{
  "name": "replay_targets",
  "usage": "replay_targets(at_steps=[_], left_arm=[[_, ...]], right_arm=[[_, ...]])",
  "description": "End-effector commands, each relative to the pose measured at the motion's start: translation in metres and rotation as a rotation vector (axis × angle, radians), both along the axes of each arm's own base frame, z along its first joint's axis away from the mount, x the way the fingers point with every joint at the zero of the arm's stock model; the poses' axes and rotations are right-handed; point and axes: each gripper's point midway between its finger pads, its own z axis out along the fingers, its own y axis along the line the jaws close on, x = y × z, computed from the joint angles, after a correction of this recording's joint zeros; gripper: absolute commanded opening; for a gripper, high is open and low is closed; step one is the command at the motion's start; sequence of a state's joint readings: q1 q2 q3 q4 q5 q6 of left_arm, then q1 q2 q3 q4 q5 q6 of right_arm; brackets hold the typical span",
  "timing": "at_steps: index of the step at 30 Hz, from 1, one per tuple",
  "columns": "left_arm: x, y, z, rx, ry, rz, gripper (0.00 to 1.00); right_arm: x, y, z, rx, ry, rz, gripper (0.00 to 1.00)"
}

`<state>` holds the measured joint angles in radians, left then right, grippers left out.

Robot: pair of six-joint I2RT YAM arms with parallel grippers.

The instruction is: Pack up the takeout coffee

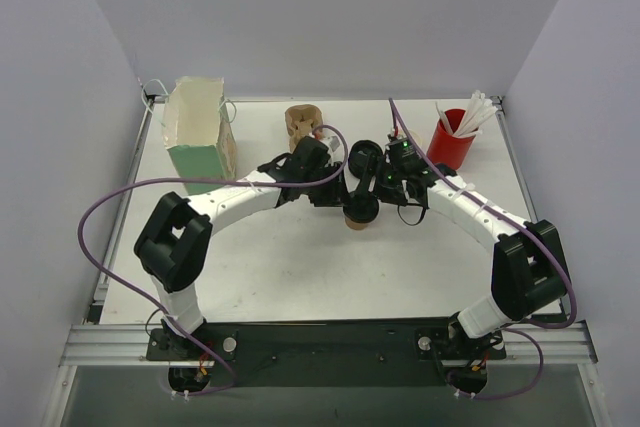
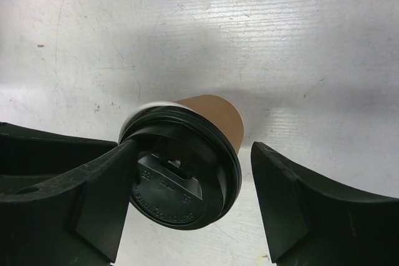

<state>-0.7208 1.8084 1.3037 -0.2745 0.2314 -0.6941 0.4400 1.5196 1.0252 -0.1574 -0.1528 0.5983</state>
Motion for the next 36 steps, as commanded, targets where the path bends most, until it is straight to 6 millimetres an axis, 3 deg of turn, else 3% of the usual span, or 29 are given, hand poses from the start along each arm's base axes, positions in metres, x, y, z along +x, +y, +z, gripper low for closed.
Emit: replay_targets(at_steps=[1,6,17,27,36], left_arm=[[0.005,0.003,0.022,-0.02,-0.057,0.054,0.47],[0.007,0.005,0.021,-0.013,-0.058,0.1,0.44],[0.003,0.002,0.023,-0.011,-0.063,0.135,0.43],[0.003,-0.001,0.023,-0.007,-0.068,0.136,0.42],[0.001,-0.003,0.025,-0.005,-0.068,0.131,0.42]], right_arm=[[0.006,-0.002,0.016,-0.023,-0.026,-0.003,0.68],[0.005,-0.006,0.029,-0.012,-0.048,-0.022,0.69],[-0.01,-0.015,0.026,0.029,-0.031,-0.08,0.68],[-0.019,-0.018,0.015,0.066,-0.012,-0.11,0.56],[-0.008,-0.013,0.012,0.061,-0.022,-0.095,0.44]])
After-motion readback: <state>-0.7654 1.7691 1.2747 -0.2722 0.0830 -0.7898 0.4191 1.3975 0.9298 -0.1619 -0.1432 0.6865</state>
